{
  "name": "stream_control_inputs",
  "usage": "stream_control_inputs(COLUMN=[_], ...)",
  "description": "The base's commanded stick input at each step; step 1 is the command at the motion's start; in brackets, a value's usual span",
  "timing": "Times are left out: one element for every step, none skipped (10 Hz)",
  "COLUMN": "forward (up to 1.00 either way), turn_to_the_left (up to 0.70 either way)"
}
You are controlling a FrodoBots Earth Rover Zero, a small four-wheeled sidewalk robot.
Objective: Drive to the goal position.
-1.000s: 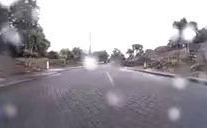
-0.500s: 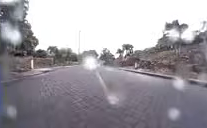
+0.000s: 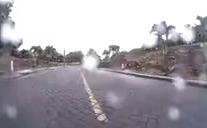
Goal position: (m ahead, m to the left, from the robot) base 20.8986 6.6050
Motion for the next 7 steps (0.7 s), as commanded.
stream_control_inputs(forward=[1.00, 1.00, 1.00, 1.00, 1.00, 1.00, 1.00], turn_to_the_left=[0.00, 0.00, 0.00, 0.00, 0.00, 0.00, 0.00])
